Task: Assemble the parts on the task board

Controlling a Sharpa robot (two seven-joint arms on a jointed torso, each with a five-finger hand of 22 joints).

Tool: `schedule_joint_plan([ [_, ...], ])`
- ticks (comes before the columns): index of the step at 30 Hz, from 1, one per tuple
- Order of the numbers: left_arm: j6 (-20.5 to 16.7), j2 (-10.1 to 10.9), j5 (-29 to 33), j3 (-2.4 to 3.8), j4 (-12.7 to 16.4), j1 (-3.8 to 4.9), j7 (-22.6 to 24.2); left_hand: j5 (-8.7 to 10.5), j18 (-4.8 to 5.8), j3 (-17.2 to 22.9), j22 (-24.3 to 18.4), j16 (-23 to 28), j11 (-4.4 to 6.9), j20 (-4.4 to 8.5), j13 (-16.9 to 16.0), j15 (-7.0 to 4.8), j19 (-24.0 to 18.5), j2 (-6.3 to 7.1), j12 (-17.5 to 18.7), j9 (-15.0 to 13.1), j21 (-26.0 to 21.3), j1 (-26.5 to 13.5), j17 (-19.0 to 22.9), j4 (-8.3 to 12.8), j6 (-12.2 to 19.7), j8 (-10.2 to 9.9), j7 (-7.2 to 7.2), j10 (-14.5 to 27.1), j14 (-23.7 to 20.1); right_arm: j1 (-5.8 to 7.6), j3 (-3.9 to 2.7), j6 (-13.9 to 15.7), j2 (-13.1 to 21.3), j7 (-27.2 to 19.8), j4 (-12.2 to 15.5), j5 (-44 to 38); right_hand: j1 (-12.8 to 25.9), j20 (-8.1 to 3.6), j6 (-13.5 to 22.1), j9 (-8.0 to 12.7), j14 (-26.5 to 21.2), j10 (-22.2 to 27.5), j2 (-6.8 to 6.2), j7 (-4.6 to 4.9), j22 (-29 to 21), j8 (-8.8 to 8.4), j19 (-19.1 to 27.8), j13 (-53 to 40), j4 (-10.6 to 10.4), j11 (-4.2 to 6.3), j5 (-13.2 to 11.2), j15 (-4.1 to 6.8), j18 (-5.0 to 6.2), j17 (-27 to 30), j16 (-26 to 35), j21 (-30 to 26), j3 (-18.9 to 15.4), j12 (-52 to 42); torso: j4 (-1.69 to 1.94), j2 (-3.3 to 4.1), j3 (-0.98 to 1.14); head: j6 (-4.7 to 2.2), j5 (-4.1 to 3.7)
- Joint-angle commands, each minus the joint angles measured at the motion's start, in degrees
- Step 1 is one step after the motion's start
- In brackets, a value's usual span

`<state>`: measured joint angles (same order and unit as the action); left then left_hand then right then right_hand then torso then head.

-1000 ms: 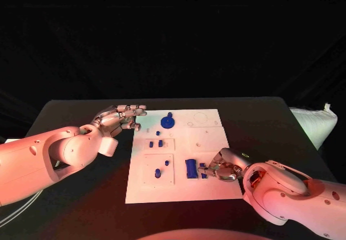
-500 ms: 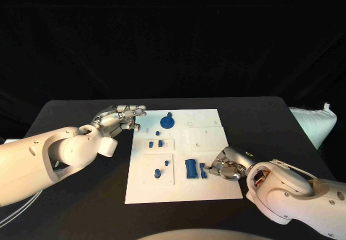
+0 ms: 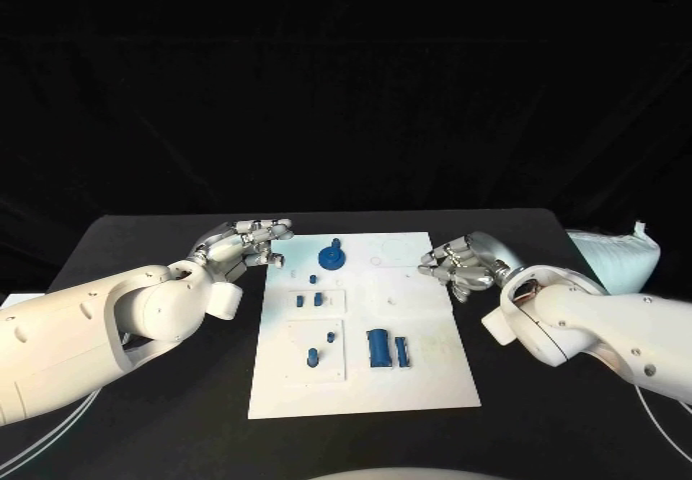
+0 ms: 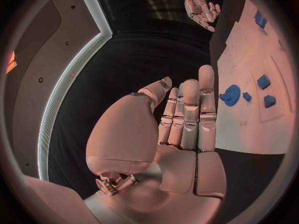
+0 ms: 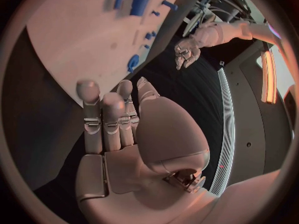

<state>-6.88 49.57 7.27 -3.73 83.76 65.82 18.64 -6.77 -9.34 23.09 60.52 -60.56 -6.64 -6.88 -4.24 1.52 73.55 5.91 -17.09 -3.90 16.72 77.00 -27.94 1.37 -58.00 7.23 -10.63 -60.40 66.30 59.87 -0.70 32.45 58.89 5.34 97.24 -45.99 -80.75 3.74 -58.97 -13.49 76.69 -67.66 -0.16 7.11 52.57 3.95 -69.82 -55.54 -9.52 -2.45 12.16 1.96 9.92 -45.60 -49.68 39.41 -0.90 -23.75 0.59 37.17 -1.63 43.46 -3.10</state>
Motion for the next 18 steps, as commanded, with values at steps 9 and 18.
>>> schedule_joint_plan([
  [9, -6.2, -5.82, 4.12, 0.19, -8.67, -0.32, 5.6, 0.36, -0.76, -0.93, -10.26, 25.54, -0.83, -2.6, 0.68, 3.15, -15.65, -0.41, 2.22, 0.17, -12.97, -0.73, 13.4, -0.69, -0.25, -0.29, -0.12, -0.74, -11.41, 1.95, -0.32, -8.14, -9.55, -22.69, -17.25, 32.76, -8.74, 4.57, 1.15, 3.27, -13.75, 3.44, -0.55, 1.76, -16.01, -0.36, 9.76, 28.28, 2.08, -3.25, -5.24, -4.94, 0.03, 19.68, 30.57, -21.51, 3.37, 18.39, -0.77, -4.1, -0.74, -4.36, -0.34],
  [18, -7.53, -8.1, 4.27, 0.34, -12.56, -0.27, 7.06, 0.15, -1.16, -0.17, -24.3, 43.71, -1.99, -7.19, 0.7, 5.64, -25.75, -0.2, 9.33, 0.13, -13.21, -0.41, 21.46, -0.91, -0.75, -2.55, -0.38, -1.92, -10.36, 2.1, -0.68, -11.67, -14.37, -24.96, -24.37, 36.01, -8.47, 5.16, 1.51, 6.74, -7.22, 2.28, -0.86, 1.84, -23.91, -0.32, 5.29, 46.21, 2.23, -4.3, -5.02, -5.58, 0.61, 31.11, 41.94, -28.27, 3.96, 20.11, -0.89, -5.57, -0.45, -6.19, 0.2],
])
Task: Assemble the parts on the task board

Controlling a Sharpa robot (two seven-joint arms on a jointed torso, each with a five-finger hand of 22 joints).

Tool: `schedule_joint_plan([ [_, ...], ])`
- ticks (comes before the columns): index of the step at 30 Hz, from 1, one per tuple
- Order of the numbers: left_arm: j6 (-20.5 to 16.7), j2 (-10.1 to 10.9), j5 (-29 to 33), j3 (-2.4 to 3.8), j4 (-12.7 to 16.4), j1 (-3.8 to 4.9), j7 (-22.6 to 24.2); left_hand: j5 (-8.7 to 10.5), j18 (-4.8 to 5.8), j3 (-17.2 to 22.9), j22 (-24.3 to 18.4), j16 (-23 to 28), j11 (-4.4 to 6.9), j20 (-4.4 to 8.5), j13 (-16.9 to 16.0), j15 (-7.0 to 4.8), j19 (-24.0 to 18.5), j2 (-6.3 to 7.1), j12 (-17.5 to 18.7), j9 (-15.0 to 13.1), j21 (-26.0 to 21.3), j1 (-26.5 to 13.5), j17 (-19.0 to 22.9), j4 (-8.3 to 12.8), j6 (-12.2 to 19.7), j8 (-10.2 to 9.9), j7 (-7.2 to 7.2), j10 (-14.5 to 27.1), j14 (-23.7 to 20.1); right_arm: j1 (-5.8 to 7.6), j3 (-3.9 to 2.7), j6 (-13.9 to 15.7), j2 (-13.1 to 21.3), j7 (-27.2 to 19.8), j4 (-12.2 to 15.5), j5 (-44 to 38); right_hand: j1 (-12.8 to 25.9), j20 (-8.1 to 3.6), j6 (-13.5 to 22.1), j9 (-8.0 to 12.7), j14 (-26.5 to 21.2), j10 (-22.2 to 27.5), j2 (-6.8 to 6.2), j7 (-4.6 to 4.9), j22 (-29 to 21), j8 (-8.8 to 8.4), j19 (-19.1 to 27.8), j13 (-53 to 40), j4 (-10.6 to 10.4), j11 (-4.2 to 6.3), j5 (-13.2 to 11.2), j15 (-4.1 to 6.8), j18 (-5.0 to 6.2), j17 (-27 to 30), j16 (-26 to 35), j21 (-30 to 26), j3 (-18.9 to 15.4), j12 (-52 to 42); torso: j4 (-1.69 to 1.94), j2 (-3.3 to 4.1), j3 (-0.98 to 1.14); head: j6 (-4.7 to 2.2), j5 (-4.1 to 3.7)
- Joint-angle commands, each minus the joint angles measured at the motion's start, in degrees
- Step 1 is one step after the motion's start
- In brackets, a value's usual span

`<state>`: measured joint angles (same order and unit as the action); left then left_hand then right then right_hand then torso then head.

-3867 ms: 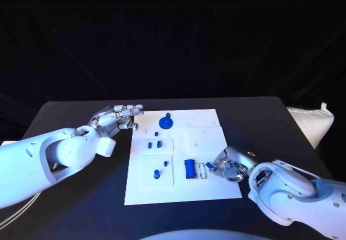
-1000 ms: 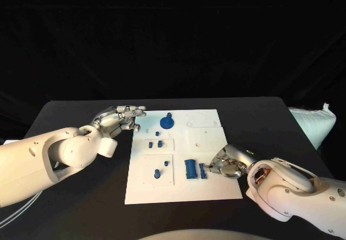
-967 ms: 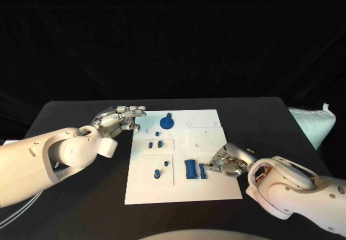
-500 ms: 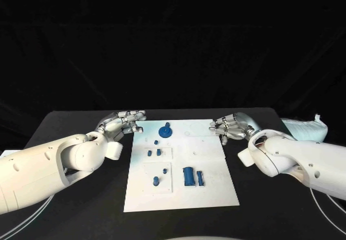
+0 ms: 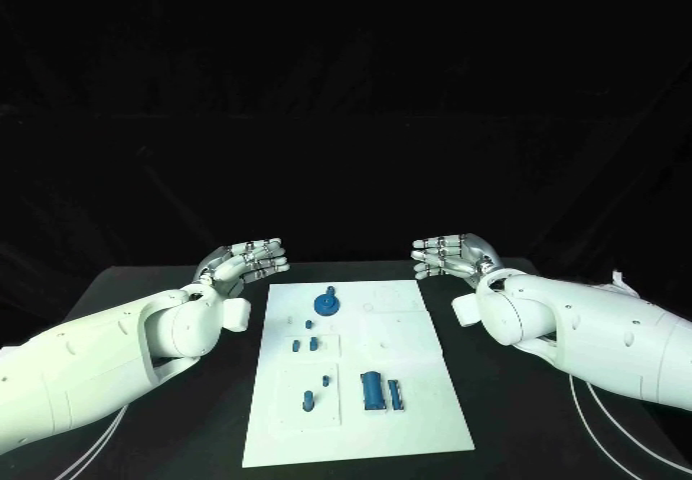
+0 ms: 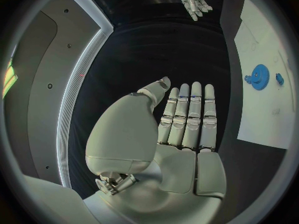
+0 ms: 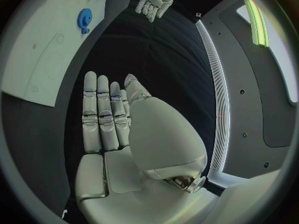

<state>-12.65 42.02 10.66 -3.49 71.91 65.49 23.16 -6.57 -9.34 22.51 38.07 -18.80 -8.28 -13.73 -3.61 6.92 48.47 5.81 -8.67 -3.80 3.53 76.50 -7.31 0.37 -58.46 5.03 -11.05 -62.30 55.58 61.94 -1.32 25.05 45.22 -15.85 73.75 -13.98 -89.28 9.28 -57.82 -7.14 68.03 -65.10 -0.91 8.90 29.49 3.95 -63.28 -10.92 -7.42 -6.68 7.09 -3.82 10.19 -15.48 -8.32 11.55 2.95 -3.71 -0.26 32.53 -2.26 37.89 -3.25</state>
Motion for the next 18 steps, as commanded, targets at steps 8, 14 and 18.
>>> schedule_joint_plan([
  [8, -1.49, -1.17, 0.16, 0.1, -1.35, -0.03, 1.04, 2.02, 2.13, -7.24, -16.35, 9.69, 2.52, 4.35, 3.61, -1.98, -16.49, -5.81, 4.41, 3.8, -3.53, -25.56, 7.31, -0.37, 19.25, -5.03, 3.65, 20.59, -17.53, 0.03, -0.07, -1.48, -1.55, -1.82, -1.54, 2.23, 30.06, -3.57, 19.35, 7.14, -19.55, 21.05, 0.91, -2.85, -12.94, -3.95, 18.51, 10.92, 2.83, 2.32, -2.16, 3.82, -3.06, 8.15, 8.32, -5.82, -2.95, 3.71, -0.05, -0.78, 0.37, -1.17, 0.7],
  [14, -5.79, -0.62, -1.39, 0.58, 1.43, -0.79, 1.84, 6.57, 3.13, -10.49, -20.97, 11.64, 3.71, 6.35, 3.61, -6.92, -23.26, -5.81, 8.67, 3.8, -3.53, -36.41, 7.31, -0.37, 27.59, -5.03, 5.22, 29.44, -25.62, -0.35, 0.22, 2.82, -1.33, -4.36, 2.17, 4.69, 42.78, -4.8, 27.56, 7.14, -29.9, 30.46, 0.91, -4.13, -16.49, -3.95, 28.1, 10.92, 7.42, 6.68, -7.09, 3.82, -4.03, 9.73, 8.32, -7.08, -2.95, 3.71, 0.18, -1.2, 1.78, -2.91, 2.59],
  [18, -11.55, 0.12, -3.47, 1.24, 5.16, -1.81, 2.92, 6.57, 3.83, -12.43, -23.74, 12.79, 8.28, 7.55, 3.61, -6.92, -27.34, -5.81, 8.67, 3.8, -3.53, -42.89, 7.31, -0.37, 32.59, -5.03, 6.16, 34.78, -30.47, -0.86, 0.61, 8.59, -1.05, -7.76, 7.15, 7.99, 50.18, -9.28, 32.4, 7.14, -35.99, 35.95, 0.91, -8.9, -18.57, -3.95, 33.72, 10.92, 7.42, 6.68, -7.09, 3.82, -4.72, 10.66, 8.32, -11.55, -2.95, 3.71, 0.26, -1.35, 2.26, -3.51, 3.24],
])
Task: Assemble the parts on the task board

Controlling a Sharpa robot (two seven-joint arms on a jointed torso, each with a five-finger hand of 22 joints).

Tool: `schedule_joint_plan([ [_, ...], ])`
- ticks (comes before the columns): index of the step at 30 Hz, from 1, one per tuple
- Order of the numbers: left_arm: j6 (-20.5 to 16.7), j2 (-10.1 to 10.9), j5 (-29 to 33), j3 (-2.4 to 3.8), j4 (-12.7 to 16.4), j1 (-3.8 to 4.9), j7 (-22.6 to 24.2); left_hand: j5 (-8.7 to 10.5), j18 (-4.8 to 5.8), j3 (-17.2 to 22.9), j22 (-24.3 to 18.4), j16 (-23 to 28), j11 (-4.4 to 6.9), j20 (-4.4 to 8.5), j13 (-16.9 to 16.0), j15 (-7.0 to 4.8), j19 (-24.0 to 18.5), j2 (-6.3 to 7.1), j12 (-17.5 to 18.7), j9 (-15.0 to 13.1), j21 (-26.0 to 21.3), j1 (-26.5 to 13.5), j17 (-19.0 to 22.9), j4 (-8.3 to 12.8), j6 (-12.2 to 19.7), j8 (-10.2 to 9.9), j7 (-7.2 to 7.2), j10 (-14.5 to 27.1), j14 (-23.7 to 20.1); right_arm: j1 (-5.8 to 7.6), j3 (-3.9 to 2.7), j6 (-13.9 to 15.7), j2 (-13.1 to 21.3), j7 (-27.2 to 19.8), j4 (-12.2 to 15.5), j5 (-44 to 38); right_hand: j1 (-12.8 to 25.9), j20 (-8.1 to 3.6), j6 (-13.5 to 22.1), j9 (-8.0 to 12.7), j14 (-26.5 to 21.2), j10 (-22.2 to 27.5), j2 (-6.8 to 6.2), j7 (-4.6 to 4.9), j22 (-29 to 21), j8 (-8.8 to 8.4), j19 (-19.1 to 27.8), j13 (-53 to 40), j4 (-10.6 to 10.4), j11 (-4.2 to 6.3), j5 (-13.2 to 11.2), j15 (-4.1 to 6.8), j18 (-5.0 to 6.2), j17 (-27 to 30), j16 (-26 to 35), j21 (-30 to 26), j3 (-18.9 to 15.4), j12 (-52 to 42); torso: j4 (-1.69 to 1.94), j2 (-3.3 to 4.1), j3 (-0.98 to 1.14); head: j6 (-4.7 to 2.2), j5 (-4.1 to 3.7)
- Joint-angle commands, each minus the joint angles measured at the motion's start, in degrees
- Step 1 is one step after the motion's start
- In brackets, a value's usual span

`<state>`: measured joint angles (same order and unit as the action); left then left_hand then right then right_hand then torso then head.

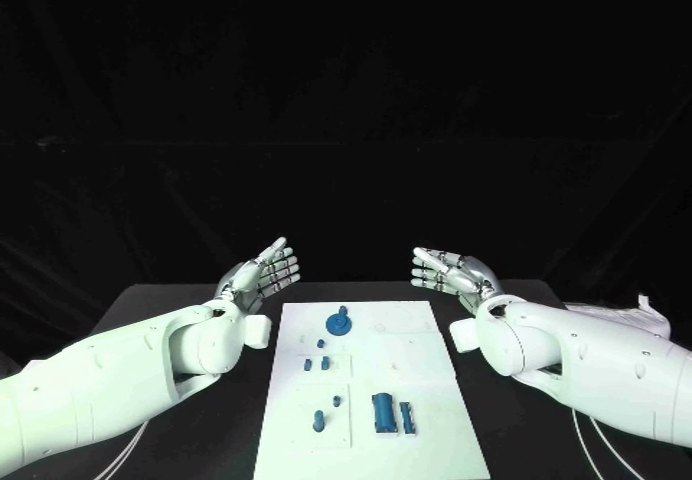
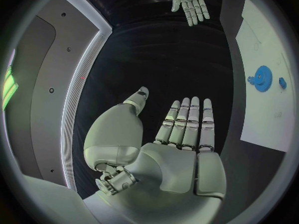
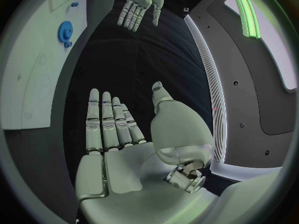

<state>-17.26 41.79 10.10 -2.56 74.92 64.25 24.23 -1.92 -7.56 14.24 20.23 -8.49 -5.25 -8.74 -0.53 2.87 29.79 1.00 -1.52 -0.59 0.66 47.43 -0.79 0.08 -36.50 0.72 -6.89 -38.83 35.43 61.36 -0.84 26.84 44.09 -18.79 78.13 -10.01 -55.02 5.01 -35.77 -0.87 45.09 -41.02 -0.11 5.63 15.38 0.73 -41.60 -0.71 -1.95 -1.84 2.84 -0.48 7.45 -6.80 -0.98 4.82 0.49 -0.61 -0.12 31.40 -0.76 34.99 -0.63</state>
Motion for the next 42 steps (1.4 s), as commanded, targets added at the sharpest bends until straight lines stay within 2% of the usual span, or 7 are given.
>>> schedule_joint_plan([
  [1, -8.56, 0.56, -3.49, 0.49, 3.19, -0.86, 2.15, 1.92, 2.58, -4.59, -6.49, 2.75, 5.25, 2.8, 0.53, -2.87, -9.55, -1.0, 1.52, 0.59, -0.66, -15.2, 0.79, -0.08, 11.71, -0.72, 2.21, 12.45, -11.36, -0.41, 0.24, 8.3, 0.16, -5.71, 4.08, 4.88, 17.64, -5.01, 11.47, 0.87, -14.45, 13.16, 0.11, -5.63, -4.93, -0.73, 13.34, 0.71, 1.95, 1.84, -2.84, 0.48, -2.53, 2.18, 0.98, -4.82, -0.49, 0.61, 0.12, -0.22, 0.76, -0.61, 0.63],
  [4, -13.81, 1.23, -5.39, 1.09, 6.59, -1.78, 3.13, 1.92, 2.57, -5.69, -8.05, 3.39, 5.25, 3.48, 0.53, -2.87, -11.83, -1.0, 1.52, 0.59, -0.66, -18.87, 0.79, -0.08, 14.53, -0.72, 2.74, 15.45, -14.1, -0.74, 0.49, 12.05, 0.34, -7.92, 7.31, 7.02, 21.91, -5.01, 14.22, 0.87, -17.96, 16.4, 0.11, -5.63, -6.13, -0.73, 16.56, 0.71, 1.95, 1.84, -2.84, 0.48, -2.53, 2.71, 0.98, -4.82, -0.49, 0.61, 0.12, -0.22, 0.76, -0.61, 0.63],
  [5, -15.44, 1.44, -5.98, 1.27, 7.64, -2.07, 3.43, 1.92, 2.93, -6.01, -8.52, 3.59, 5.25, 3.67, 0.53, -2.87, -12.55, -1.0, 1.52, 0.59, -0.66, -19.99, 0.79, -0.08, 15.38, -0.72, 6.89, 16.36, -14.94, -0.82, 0.56, 13.06, 0.39, -8.52, 8.19, 7.6, 23.21, -5.01, 15.07, 0.87, -19.03, 17.36, 0.11, -5.63, -6.49, -0.73, 17.55, 0.71, 1.95, 1.84, -2.84, 0.48, -2.87, 6.8, 0.98, -4.82, -0.49, 0.61, 0.12, -0.22, 0.76, -0.61, 0.63],
  [10, -22.55, 2.35, -8.54, 2.08, 12.25, -3.33, 4.76, 1.92, 3.34, -7.6, -10.77, 8.49, 5.25, 4.67, 0.53, -2.87, -15.86, -1.0, 1.52, 0.59, -0.66, -25.24, 0.79, -0.08, 19.43, -0.72, 6.89, 20.68, -18.86, -1.15, 0.81, 16.71, 0.57, -10.68, 11.34, 9.69, 29.32, -5.01, 19.04, 0.87, -24.05, 21.9, 0.11, -5.63, -8.2, -0.73, 22.18, 0.71, 1.95, 1.84, -2.84, 0.48, -3.18, 6.8, 0.98, -4.82, -0.49, 0.61, 0.12, -0.22, 0.76, -0.61, 0.63],
  [11, -23.47, 2.47, -8.87, 2.18, 12.84, -3.49, 4.93, 1.92, 7.56, -7.85, -11.14, 8.49, 5.25, 8.74, 0.53, -2.87, -16.41, -1.0, 1.52, 0.59, -0.66, -26.1, 0.79, -0.08, 20.09, -0.72, 6.89, 21.38, -19.52, -1.17, 0.83, 17.01, 0.59, -10.85, 11.6, 9.86, 30.32, -5.01, 19.7, 0.87, -24.85, 22.65, 0.11, -5.63, -8.48, -0.73, 22.94, 0.71, 1.95, 1.84, -2.84, 0.48, -7.45, 6.8, 0.98, -4.82, -0.49, 0.61, 0.12, -0.22, 0.76, -0.61, 0.63],
  [41, -26.86, 2.9, -10.1, 2.56, 15.03, -4.09, 5.57, 1.92, 7.56, -14.24, -20.23, 8.49, 5.25, 8.74, 0.53, -2.87, -25.69, -1.0, 1.52, 0.59, -0.66, -40.93, 0.79, -0.08, 31.54, -0.72, 6.89, 33.6, -30.65, -1.2, 0.84, 17.27, 0.6, -11.01, 11.83, 10.01, 47.72, -5.01, 31.0, 0.87, -39.18, 35.58, 0.11, -5.63, -15.38, -0.73, 36.04, 0.71, 1.95, 1.84, -2.84, 0.48, -7.45, 6.8, 0.98, -4.82, -0.49, 0.61, 0.12, -0.22, 0.76, -0.61, 0.63],
  [42, -26.86, 2.9, -10.1, 2.56, 15.03, -4.09, 5.57, 1.92, 7.56, -14.24, -20.23, 8.49, 5.25, 8.74, 0.53, -2.87, -29.79, -1.0, 1.52, 0.59, -0.66, -42.1, 0.79, -0.08, 32.45, -0.72, 6.89, 34.51, -35.43, -1.2, 0.84, 17.27, 0.6, -11.01, 11.83, 10.01, 47.92, -5.01, 31.08, 0.87, -39.35, 35.79, 0.11, -5.63, -15.38, -0.73, 36.2, 0.71, 1.95, 1.84, -2.84, 0.48, -7.45, 6.8, 0.98, -4.82, -0.49, 0.61, 0.12, -0.22, 0.76, -0.61, 0.63],
])
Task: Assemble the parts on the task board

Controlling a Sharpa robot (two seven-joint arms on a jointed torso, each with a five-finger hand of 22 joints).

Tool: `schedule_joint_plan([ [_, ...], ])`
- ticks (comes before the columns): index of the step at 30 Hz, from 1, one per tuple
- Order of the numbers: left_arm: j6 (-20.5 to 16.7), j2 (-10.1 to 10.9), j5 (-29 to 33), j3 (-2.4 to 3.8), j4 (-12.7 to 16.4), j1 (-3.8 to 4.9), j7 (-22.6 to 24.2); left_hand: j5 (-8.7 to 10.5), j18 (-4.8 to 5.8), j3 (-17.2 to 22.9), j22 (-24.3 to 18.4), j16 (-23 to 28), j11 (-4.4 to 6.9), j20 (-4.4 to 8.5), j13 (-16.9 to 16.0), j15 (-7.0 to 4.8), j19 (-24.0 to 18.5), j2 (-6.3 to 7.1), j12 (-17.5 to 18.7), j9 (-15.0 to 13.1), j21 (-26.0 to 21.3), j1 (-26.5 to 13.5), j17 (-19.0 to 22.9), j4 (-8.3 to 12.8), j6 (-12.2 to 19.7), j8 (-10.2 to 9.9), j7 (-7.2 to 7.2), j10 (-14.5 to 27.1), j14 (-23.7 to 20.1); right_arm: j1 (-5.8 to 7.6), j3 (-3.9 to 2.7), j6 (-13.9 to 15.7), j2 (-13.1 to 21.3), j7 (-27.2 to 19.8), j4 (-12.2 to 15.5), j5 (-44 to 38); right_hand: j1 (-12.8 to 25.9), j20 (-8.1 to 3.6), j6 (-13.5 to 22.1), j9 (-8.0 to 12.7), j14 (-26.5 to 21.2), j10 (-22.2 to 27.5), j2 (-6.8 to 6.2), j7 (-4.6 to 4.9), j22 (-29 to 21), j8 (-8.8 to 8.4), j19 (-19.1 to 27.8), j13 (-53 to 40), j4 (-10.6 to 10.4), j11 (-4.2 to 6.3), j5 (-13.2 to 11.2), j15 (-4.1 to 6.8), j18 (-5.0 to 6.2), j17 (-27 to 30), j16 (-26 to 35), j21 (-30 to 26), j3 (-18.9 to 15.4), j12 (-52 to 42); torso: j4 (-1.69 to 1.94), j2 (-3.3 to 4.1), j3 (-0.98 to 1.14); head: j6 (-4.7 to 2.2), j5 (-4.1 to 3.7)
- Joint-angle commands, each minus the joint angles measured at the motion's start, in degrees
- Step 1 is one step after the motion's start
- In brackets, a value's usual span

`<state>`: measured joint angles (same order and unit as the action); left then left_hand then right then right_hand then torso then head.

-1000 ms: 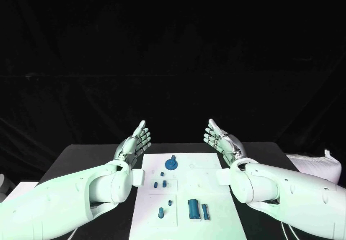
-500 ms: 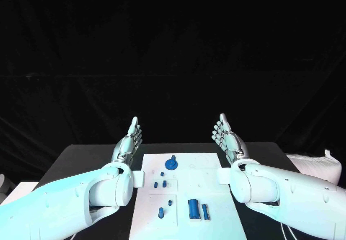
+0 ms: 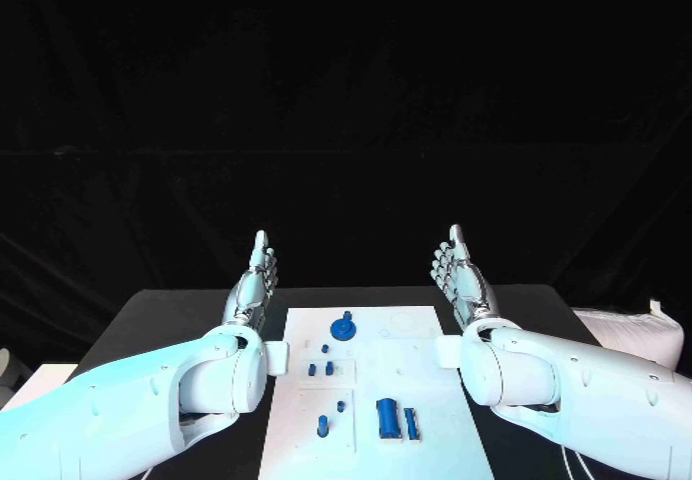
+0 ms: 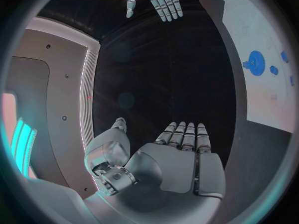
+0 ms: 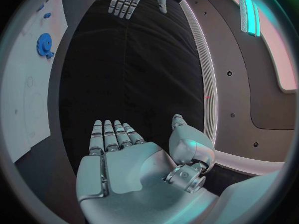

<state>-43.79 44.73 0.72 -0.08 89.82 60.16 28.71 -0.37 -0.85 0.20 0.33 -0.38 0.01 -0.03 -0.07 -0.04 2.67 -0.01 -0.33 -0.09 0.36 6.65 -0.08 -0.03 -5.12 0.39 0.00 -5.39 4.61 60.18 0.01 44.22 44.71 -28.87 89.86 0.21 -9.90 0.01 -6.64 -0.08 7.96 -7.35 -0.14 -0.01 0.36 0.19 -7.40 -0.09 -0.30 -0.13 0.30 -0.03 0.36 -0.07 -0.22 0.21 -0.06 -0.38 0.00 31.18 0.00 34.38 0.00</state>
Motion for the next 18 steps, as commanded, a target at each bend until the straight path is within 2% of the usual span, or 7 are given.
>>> schedule_joint_plan([
  [1, -0.33, -0.04, -0.72, 0.08, 0.13, 0.0, 1.08, 0.37, 0.85, -0.2, -0.33, 0.38, -0.01, 0.03, 0.07, 0.04, -2.67, 0.01, 0.33, 0.09, -0.36, -6.65, 0.08, 0.03, 5.12, -0.39, 0.0, 5.39, -4.61, -0.02, -0.01, -0.1, -0.02, -0.92, 0.09, -0.21, 3.19, -0.01, 2.26, 0.08, -2.53, 2.42, 0.14, 0.01, -0.36, -0.19, 2.38, 0.09, 0.3, 0.13, -0.3, 0.03, -0.36, 0.07, 0.22, -0.21, 0.06, 0.38, 0.0, 0.0, 0.0, 0.0, 0.0],
  [2, -0.33, -0.04, -0.72, 0.08, 0.13, 0.0, 1.08, 0.37, 0.85, -0.2, -0.33, 0.38, -0.01, 0.03, 0.07, 0.04, -2.67, 0.01, 0.33, 0.09, -0.36, -6.65, 0.08, 0.03, 5.12, -0.39, 0.0, 5.39, -4.61, -0.02, -0.01, -0.1, -0.02, -0.92, 0.09, -0.21, 3.45, -0.01, 2.38, 0.08, -2.71, 2.49, 0.14, 0.01, -0.36, -0.19, 2.51, 0.09, 0.3, 0.13, -0.3, 0.03, -0.36, 0.07, 0.22, -0.21, 0.06, 0.38, 0.0, 0.0, 0.0, 0.0, 0.0],
  [3, -0.33, -0.04, -0.72, 0.08, 0.13, 0.0, 1.08, 0.37, 0.85, -0.2, -0.33, 0.38, -0.01, 0.03, 0.07, 0.04, -2.67, 0.01, 0.33, 0.09, -0.36, -6.65, 0.08, 0.03, 5.12, -0.39, 0.0, 5.39, -4.61, -0.02, -0.01, -0.1, -0.02, -0.92, 0.09, -0.21, 4.62, -0.01, 6.64, 0.08, -3.65, 7.35, 0.14, 0.01, -0.36, -0.19, 7.4, 0.09, 0.3, 0.13, -0.3, 0.03, -0.36, 0.07, 0.22, -0.21, 0.06, 0.38, 0.0, 0.0, 0.0, 0.0, 0.0],
  [4, -0.33, -0.04, -0.72, 0.08, 0.13, 0.0, 1.08, 0.37, 0.85, -0.2, -0.33, 0.38, -0.01, 0.03, 0.07, 0.04, -2.67, 0.01, 0.33, 0.09, -0.36, -6.65, 0.08, 0.03, 5.12, -0.39, 0.0, 5.39, -4.61, -0.02, -0.01, -0.1, -0.02, -0.92, 0.09, -0.21, 5.54, -0.01, 6.64, 0.08, -7.96, 7.35, 0.14, 0.01, -0.36, -0.19, 7.4, 0.09, 0.3, 0.13, -0.3, 0.03, -0.36, 0.07, 0.22, -0.21, 0.06, 0.38, 0.0, 0.0, 0.0, 0.0, 0.0],
  [5, -0.33, -0.04, -0.72, 0.08, 0.13, 0.0, 1.08, 0.37, 0.85, -0.2, -0.33, 0.38, -0.01, 0.03, 0.07, 0.04, -2.67, 0.01, 0.33, 0.09, -0.36, -6.65, 0.08, 0.03, 5.12, -0.39, 0.0, 5.39, -4.61, -0.02, -0.01, -0.1, -0.02, -0.92, 0.09, -0.21, 9.9, -0.01, 6.64, 0.08, -7.96, 7.35, 0.14, 0.01, -0.36, -0.19, 7.4, 0.09, 0.3, 0.13, -0.3, 0.03, -0.36, 0.07, 0.22, -0.21, 0.06, 0.38, 0.0, 0.0, 0.0, 0.0, 0.0],
  [18, -0.33, -0.04, -0.72, 0.08, 0.13, 0.0, 1.08, 0.37, 0.85, -0.2, -0.33, 0.38, -0.01, 0.03, 0.07, 0.04, -2.67, 0.01, 0.33, 0.09, -0.36, -6.65, 0.08, 0.03, 5.12, -0.39, 0.0, 5.39, -4.61, -0.02, -0.01, -0.1, -0.02, -0.92, 0.09, -0.21, 9.9, -0.01, 6.64, 0.08, -7.96, 7.35, 0.14, 0.01, -0.36, -0.19, 7.4, 0.09, 0.3, 0.13, -0.3, 0.03, -0.36, 0.07, 0.22, -0.21, 0.06, 0.38, 0.0, 0.0, 0.0, 0.0, 0.0],
])
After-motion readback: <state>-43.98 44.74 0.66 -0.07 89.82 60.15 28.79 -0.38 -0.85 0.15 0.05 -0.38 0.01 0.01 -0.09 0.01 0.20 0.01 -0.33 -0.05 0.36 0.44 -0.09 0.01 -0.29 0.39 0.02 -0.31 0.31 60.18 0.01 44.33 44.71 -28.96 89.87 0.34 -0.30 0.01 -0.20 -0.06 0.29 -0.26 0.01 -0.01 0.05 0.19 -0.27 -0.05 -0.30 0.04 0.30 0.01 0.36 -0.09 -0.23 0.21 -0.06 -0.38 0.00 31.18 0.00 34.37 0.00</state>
